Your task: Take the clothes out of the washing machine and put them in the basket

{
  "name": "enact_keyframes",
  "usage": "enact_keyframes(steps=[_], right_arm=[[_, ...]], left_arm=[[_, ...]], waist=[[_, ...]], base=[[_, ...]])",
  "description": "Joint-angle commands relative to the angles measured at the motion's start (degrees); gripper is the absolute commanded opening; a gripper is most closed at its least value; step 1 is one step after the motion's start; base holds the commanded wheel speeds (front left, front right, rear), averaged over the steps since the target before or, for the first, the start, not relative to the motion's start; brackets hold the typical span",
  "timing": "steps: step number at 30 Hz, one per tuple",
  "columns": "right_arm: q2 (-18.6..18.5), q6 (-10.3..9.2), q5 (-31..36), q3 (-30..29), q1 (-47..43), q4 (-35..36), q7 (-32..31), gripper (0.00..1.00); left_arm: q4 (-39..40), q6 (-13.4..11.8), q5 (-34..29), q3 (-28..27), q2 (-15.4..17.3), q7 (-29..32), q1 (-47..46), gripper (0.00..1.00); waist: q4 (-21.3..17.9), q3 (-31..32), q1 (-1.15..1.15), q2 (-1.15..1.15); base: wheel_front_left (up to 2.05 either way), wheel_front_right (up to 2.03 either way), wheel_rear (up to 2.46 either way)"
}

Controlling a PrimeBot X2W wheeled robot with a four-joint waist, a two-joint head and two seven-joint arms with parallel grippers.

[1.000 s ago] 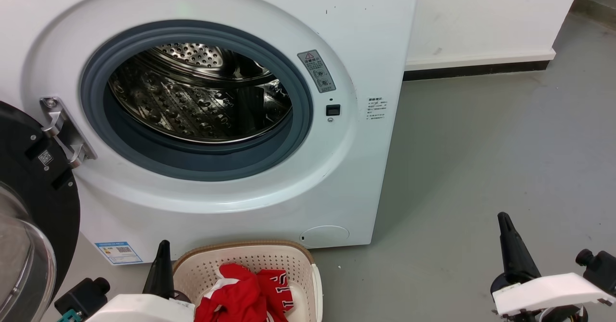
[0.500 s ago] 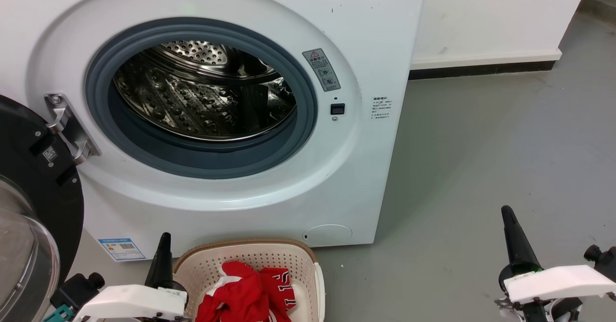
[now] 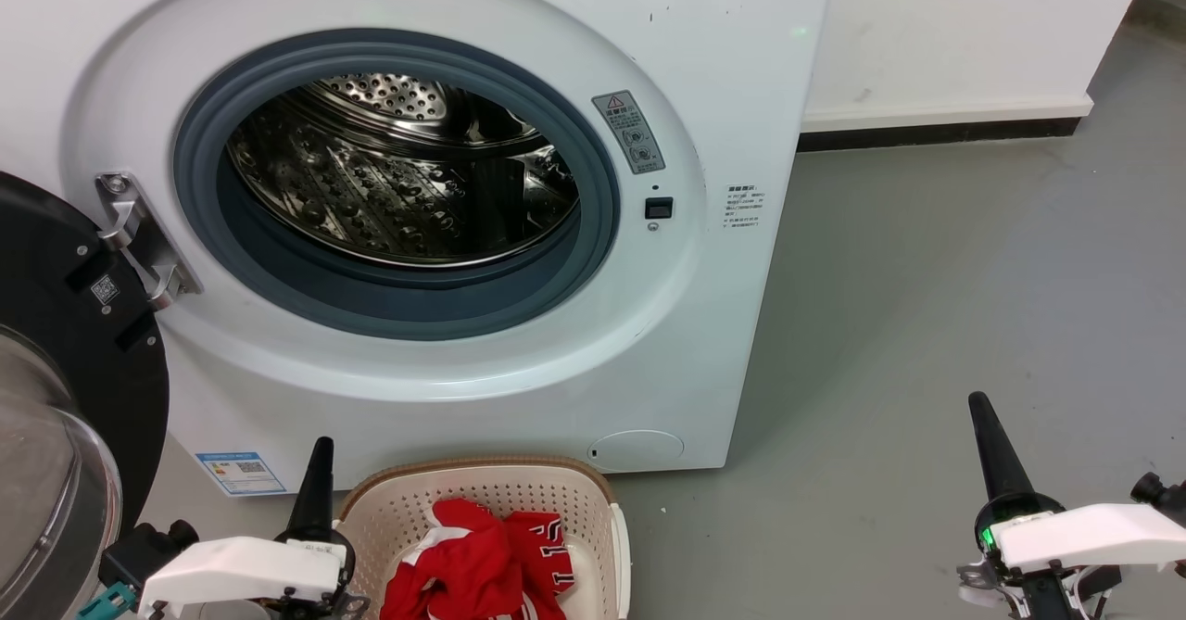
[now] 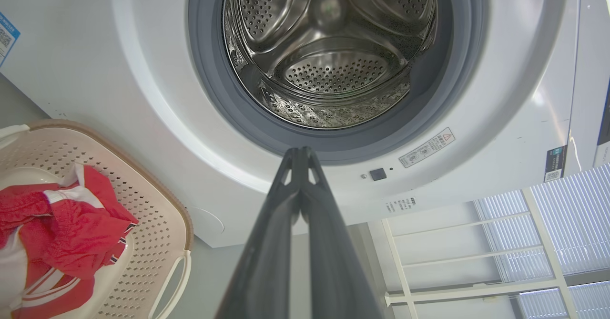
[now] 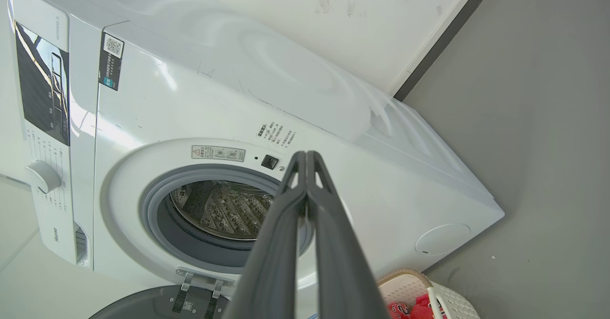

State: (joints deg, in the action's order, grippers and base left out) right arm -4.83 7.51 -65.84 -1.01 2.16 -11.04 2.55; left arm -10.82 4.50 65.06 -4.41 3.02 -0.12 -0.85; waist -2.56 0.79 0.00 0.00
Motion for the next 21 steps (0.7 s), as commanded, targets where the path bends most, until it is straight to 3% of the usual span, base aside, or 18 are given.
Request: enact_keyframes(steps=[1,21], right_arm=[[-0.27,-0.01,-1.69,-0.22,1.27,0.2,-0.33,0.0],[-0.1,-0.02,-14.14,-1.52,2.78,-1.23,-3.51,0.0]], left_arm=[[0.25,0.44,1.49,-0.38,0.05,0.39,-1.54,0.0],[-1.38,1.67,13.4,-1.19,-0.06,3.38,-3.62,0.0]], waist=[[0.07,-0.03,0.0,0.0],[1.07,-0.4,0.0,0.0]], base=[[0.0,0.0,0.0],[0.0,0.0,0.0]])
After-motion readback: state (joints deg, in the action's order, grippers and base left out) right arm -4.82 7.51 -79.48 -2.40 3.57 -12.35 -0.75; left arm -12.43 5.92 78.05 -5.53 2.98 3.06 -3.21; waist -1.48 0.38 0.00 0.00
